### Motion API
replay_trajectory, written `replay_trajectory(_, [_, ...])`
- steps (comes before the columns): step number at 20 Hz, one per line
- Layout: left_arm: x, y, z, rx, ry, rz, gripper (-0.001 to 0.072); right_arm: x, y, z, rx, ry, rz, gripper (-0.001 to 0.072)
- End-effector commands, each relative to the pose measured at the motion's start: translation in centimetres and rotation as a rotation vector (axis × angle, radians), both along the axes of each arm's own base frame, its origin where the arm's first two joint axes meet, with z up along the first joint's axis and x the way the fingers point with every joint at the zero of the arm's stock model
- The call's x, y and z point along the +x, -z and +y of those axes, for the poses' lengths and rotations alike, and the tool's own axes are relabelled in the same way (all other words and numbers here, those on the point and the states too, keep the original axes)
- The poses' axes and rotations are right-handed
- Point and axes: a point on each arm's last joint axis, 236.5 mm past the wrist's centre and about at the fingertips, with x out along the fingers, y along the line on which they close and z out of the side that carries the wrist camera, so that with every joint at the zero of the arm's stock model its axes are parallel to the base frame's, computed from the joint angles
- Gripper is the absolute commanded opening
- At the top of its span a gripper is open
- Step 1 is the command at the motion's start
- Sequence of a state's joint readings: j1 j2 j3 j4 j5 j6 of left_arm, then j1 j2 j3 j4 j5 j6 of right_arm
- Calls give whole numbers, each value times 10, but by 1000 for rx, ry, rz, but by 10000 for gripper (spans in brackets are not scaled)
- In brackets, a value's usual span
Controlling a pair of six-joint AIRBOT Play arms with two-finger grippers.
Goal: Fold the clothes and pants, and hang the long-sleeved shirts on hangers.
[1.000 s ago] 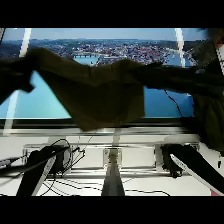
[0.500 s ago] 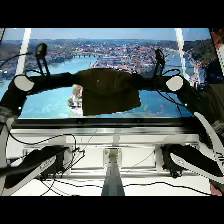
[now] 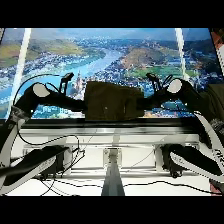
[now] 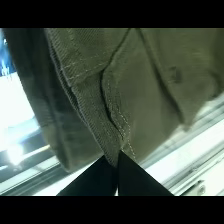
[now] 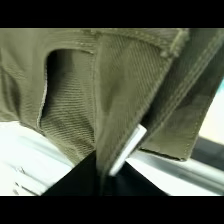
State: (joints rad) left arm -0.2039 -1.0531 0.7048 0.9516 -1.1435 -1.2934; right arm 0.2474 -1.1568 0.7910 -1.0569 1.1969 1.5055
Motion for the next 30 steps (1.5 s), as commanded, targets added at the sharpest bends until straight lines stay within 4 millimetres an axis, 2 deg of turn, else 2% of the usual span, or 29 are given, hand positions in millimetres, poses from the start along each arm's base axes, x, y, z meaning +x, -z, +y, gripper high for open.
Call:
replay_trajectory(1, [18,8,2,18,-51,-69,499,9,6,-6,-24,6,-42,669])
replay_trajectory(2, [29,5,0,5,-84,-104,683,21,7,-7,-31,26,-90,700])
replay_trajectory(4, [43,-2,-5,-30,-135,-144,694,44,9,-22,-87,60,-175,691])
replay_trajectory(6, [45,-2,-5,-33,-141,-149,694,60,11,-49,-151,158,-197,691])
replay_trajectory(8, [45,-2,-5,-34,-140,-148,694,68,12,-76,-152,278,-164,690])
replay_trajectory(10, [45,-2,-5,-34,-141,-148,693,64,10,-89,-72,365,-80,689])
replay_trajectory(13, [45,-2,-5,-34,-141,-148,693,45,-5,-56,207,251,29,689])
replay_trajectory(14, [45,-2,-5,-34,-141,-148,693,42,-5,-50,239,213,34,689])
replay_trajectory(19, [45,-2,-5,-34,-141,-148,693,51,29,-48,146,172,11,690])
replay_trajectory(21, [45,-2,-5,-34,-141,-148,693,46,43,-51,110,151,41,689])
replay_trajectory(24, [45,-2,-5,-34,-141,-148,693,46,52,-49,122,160,65,669])
replay_trajectory(27, [47,-3,-5,-33,-148,-158,693,47,59,-29,226,195,131,652])
replay_trajectory(30, [48,-3,-5,-33,-149,-161,693,54,53,1,400,231,175,651])
